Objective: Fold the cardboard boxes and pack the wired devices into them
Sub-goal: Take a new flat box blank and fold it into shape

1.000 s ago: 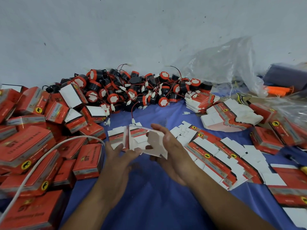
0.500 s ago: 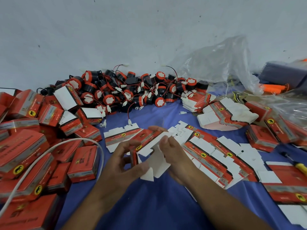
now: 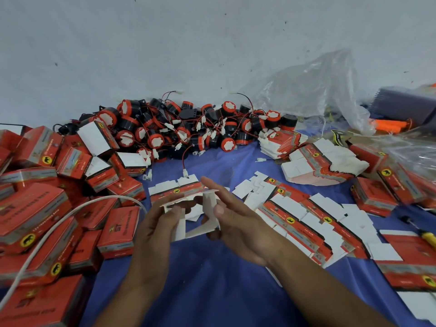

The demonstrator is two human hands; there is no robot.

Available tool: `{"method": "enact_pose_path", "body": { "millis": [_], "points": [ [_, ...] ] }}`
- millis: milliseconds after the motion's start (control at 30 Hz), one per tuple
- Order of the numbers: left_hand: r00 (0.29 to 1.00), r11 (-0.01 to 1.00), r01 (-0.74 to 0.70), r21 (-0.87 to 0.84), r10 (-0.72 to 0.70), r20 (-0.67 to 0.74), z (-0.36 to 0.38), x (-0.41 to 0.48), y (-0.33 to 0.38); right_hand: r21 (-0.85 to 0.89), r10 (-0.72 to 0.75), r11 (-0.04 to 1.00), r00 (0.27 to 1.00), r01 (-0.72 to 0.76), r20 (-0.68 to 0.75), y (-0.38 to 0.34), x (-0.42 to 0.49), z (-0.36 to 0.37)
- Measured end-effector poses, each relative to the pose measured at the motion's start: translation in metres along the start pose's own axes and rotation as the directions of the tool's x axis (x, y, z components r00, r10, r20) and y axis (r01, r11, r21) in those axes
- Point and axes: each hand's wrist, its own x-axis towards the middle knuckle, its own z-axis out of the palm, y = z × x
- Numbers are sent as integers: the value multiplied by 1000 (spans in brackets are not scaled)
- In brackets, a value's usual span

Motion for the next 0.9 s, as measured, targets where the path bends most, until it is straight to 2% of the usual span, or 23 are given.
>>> {"method": "enact_pose_path", "body": {
  "millis": [100,200,267,367,533,633,700,767,900],
  "points": [
    [993,1000,-26,1,26,113,-2,-2,1,-45,-19,999,996,16,-83,2,3,1],
    [948,996,-54,70,29,318,0,-6,2,23,-54,998,982,59,-178,3,4,-2],
    [925,990,-73,119,22,378,3,-8,1,29,-29,999,973,37,-230,4,4,-4],
    [956,994,-48,95,18,292,4,-7,0,-21,-33,999,972,29,-235,6,5,-3],
    [979,986,69,-150,-37,202,1,0,-5,-82,15,996,979,-32,-202,5,7,6],
    [993,980,116,-159,-109,50,-1,1,-10,-130,2,991,981,-28,-195,5,6,9],
    [992,981,125,-149,-125,3,-3,1,-13,-137,2,990,982,-28,-189,6,6,9],
    [997,996,75,-57,-75,0,-2,0,-12,-94,-16,996,981,-2,-194,8,7,9],
    [984,997,-53,55,42,174,1,-3,-11,88,-19,995,935,54,-355,5,10,4]
  ]
}}
